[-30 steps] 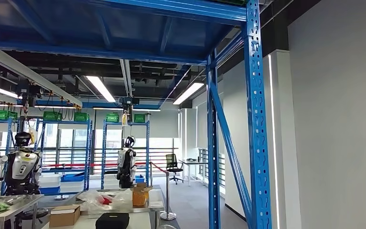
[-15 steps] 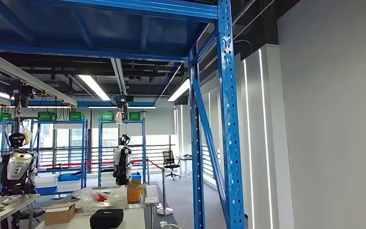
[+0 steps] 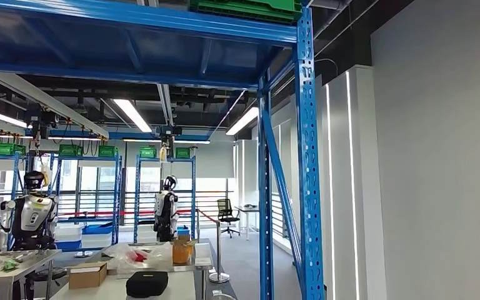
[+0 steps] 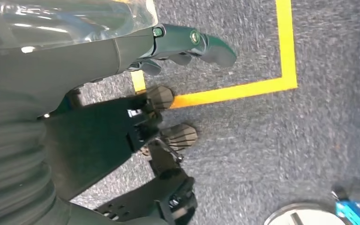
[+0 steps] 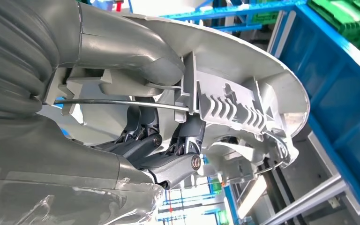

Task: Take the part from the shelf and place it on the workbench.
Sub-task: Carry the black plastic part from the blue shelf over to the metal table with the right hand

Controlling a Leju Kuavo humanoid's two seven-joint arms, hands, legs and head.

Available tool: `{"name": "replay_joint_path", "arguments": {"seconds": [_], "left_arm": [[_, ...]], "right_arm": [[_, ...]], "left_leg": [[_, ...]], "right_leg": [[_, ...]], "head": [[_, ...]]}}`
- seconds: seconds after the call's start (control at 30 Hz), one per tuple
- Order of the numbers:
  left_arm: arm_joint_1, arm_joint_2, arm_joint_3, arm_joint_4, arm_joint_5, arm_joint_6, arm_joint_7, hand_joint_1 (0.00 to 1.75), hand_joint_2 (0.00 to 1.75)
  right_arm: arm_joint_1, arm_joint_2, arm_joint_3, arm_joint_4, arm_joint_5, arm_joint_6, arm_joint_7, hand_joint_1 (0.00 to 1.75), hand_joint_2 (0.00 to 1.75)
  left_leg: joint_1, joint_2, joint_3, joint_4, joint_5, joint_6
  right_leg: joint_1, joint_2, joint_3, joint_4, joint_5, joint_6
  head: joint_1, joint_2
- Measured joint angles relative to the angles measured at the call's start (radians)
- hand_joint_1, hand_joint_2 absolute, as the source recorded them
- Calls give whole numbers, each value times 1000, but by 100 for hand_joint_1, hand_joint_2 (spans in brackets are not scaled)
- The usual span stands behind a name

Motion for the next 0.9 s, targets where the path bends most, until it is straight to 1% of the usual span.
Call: {"name": "replay_joint_path", "arguments": {"seconds": [0.03, 0.07, 0.1, 0.13, 0.17, 0.2, 0.23, 0.27, 0.3, 0.33, 0.4, 0.43, 0.47, 0.5, 0.57, 0.6, 0.63, 0.67, 0.7, 0.73, 0.77, 0.8, 0.83, 0.87, 0.9], "left_arm": [[0, -1, 0, 0, 0, 0, 0, 0, 175], [0, -2, 0, 0, 0, 0, 0, 0, 175], [1, -3, 0, 0, 1, 0, 0, 0, 175], [2, -4, 0, 0, 2, 0, 0, 0, 175], [2, -5, 0, 0, 4, 0, 0, 0, 175], [2, -5, 0, 0, 5, 0, 0, 0, 175], [2, -6, 0, 0, 6, 0, 0, 0, 175], [2, -6, 0, 0, 7, 1, -1, 0, 175], [2, -6, 0, 0, 7, 1, -1, 0, 175], [2, -5, 0, 0, 8, 2, -1, 0, 175], [3, -5, 0, 0, 9, 3, 0, 0, 175], [3, -4, 0, 0, 9, 3, 0, 0, 175], [4, -4, -1, 0, 9, 4, 0, 0, 175], [4, -4, -1, 0, 9, 5, 0, 0, 175], [4, -3, -1, 0, 10, 6, 1, 0, 175], [4, -3, -1, 0, 11, 7, 1, 0, 175], [5, -3, -1, 0, 13, 7, 2, 0, 175], [5, -3, -1, 0, 15, 8, 2, 0, 175], [4, -3, -2, 0, 17, 9, 3, 0, 175], [3, -2, -2, 0, 18, 10, 3, 0, 175], [2, -1, -2, -1, 19, 12, 3, 0, 175], [1, 0, -2, -1, 20, 13, 3, 0, 175], [0, 1, -2, -1, 20, 15, 3, 0, 175], [0, 3, -2, -1, 22, 16, 4, 0, 175], [0, 3, -2, -1, 23, 17, 4, 0, 175]], "right_arm": [[0, 0, 0, 0, -1, -1, 0, 175, 175], [1, 0, 0, 0, -3, -2, 0, 175, 175], [1, -1, 0, 0, -5, -4, 0, 175, 175], [2, -1, 0, 1, -8, -4, 0, 175, 175], [2, -1, 0, 1, -11, -5, 0, 175, 175], [2, -1, 0, 1, -14, -6, 0, 175, 175], [1, -1, -1, 1, -17, -8, 0, 175, 175], [1, -1, -1, 1, -19, -10, 0, 175, 175], [1, -1, -1, 1, -22, -12, -1, 175, 175], [2, -1, -2, 1, -24, -14, -1, 175, 175], [3, -1, -2, 1, -30, -17, -1, 175, 175], [3, -1, -3, 1, -33, -18, -2, 175, 175], [3, 0, -3, 1, -37, -20, -2, 175, 175], [3, 0, -4, 1, -39, -22, -3, 175, 175], [4, 1, -5, 1, -46, -24, -4, 175, 175], [5, 1, -6, 2, -48, -25, -4, 175, 175], [5, 1, -6, 2, -50, -26, -4, 175, 175], [6, 1, -7, 2, -52, -27, -4, 175, 175], [6, 1, -7, 2, -53, -28, -4, 175, 175], [6, 1, -8, 2, -54, -29, -4, 175, 175], [6, 1, -8, 2, -55, -30, -5, 175, 175], [6, 2, -8, 2, -55, -30, -5, 175, 175], [6, 2, -8, 2, -56, -30, -5, 175, 175], [5, 2, -8, 2, -58, -30, -6, 175, 175], [6, 2, -8, 2, -60, -30, -6, 175, 175]], "left_leg": [[0, 0, -10, 1, 7, 3], [0, 1, -20, 3, 13, 3], [1, 1, -31, 7, 18, 2], [1, 2, -43, 12, 23, 0], [2, 2, -55, 19, 27, -2], [3, 2, -67, 27, 30, -5], [3, 2, -80, 38, 31, -9], [2, 2, -91, 49, 33, -13], [1, 2, -100, 58, 35, -18], [0, 1, -106, 65, 38, -24], [1, 0, -113, 69, 45, -36], [3, -1, -117, 75, 38, -41], [4, -2, -125, 96, 15, -48], [7, -3, -137, 135, -22, -54], [13, -4, -170, 254, -105, -64], [15, -4, -178, 303, -127, -67], [16, -4, -173, 324, -130, -67], [16, -4, -151, 309, -116, -65], [15, -4, -112, 259, -90, -60], [14, -5, -65, 189, -67, -52], [11, -6, -23, 120, -53, -44], [8, -6, 6, 70, -47, -37], [4, -7, 19, 41, -47, -31], [0, -7, 20, 32, -47, -27], [-1, -6, 16, 25, -40, -22]], "right_leg": [[-1, 0, -18, 57, -44, 5], [-2, 0, -35, 118, -79, 9], [-2, 0, -44, 165, -97, 13], [-4, 0, -39, 181, -93, 17], [-5, -1, -17, 161, -72, 20], [-7, -1, 21, 108, -45, 22], [-7, -2, 64, 42, -29, 23], [-7, -2, 98, -13, -19, 19], [-6, -1, 117, -50, -19, 13], [-3, 1, 121, -65, -23, 4], [-3, 3, 112, -67, -17, -16], [-4, 2, 107, -67, -11, -25], [-5, 1, 101, -69, -4, -33], [-7, 0, 95, -70, 3, -39], [-5, -1, 80, -69, 15, -45], [-3, -1, 71, -68, 21, -45], [-2, -1, 63, -67, 27, -45], [-1, -1, 55, -66, 32, -44], [0, 0, 49, -64, 37, -43], [0, 1, 45, -64, 41, -42], [1, 1, 41, -63, 46, -38], [1, 1, 37, -63, 51, -33], [-1, 0, 34, -64, 57, -26], [-3, 0, 32, -66, 63, -18], [-4, 0, 31, -68, 69, -10]], "head": [[-2, 0], [-3, 0], [-4, 0], [-5, 0], [-6, 0], [-7, 0], [-8, 0], [-9, 0], [-9, 0], [-9, 0], [-7, 0], [-5, 0], [-3, 0], [-1, 0], [2, 0], [3, 0], [4, 0], [4, 0], [5, 0], [5, 0], [4, 0], [4, 0], [3, 0], [2, 0], [3, 0]]}}
